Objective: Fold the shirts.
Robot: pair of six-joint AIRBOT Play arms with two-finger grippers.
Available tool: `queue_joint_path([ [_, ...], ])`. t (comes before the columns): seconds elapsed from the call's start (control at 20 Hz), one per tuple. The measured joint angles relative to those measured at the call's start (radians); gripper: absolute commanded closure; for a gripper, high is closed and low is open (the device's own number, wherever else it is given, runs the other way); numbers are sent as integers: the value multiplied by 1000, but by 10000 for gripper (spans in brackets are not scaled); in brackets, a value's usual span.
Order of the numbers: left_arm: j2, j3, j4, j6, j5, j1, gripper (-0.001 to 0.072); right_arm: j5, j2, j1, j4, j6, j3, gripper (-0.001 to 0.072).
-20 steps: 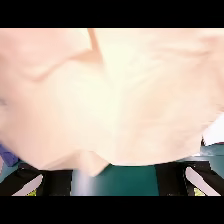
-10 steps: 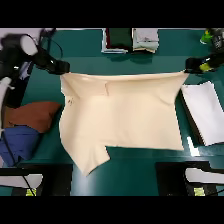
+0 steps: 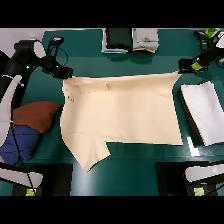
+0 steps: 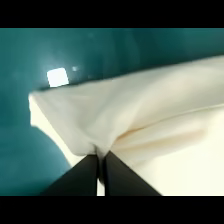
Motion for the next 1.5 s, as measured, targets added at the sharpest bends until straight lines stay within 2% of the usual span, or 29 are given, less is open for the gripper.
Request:
queue_joint_path([
  [0.25, 0, -76, -2, 13, -100, 1, 680, -17, 98, -2, -41, -5, -223, 697],
  [0.55, 0, -236, -35, 14, -52, 1, 680, -116, 167, 0, -49, 1, -483, 694],
  [0.6, 0, -249, -46, 14, -42, 1, 679, -133, 171, 0, -48, 6, -511, 660],
  [0.65, 0, -260, -54, 14, -39, 1, 648, -146, 174, 0, -39, 10, -531, 464],
  [0.7, 0, -268, -61, 14, -40, 1, 365, -153, 175, 0, -25, 12, -547, 350],
  [0.75, 0, -272, -66, 14, -45, 2, 208, -161, 176, -2, 0, 13, -555, 350],
  [0.95, 58, -282, -53, -16, -80, 2, 208, -143, 208, -8, 64, 16, -525, 350],
  [1.15, 239, -372, -34, -69, -100, -1, 208, -62, 341, -15, -1, 11, -563, 338],
  [1.25, 351, -468, -37, -99, -99, -3, 208, -33, 424, -40, -39, 10, -643, 152],
  [1.5, 544, -681, -77, -146, -62, -3, 208, 22, 591, -137, -64, 9, -919, 155],
])
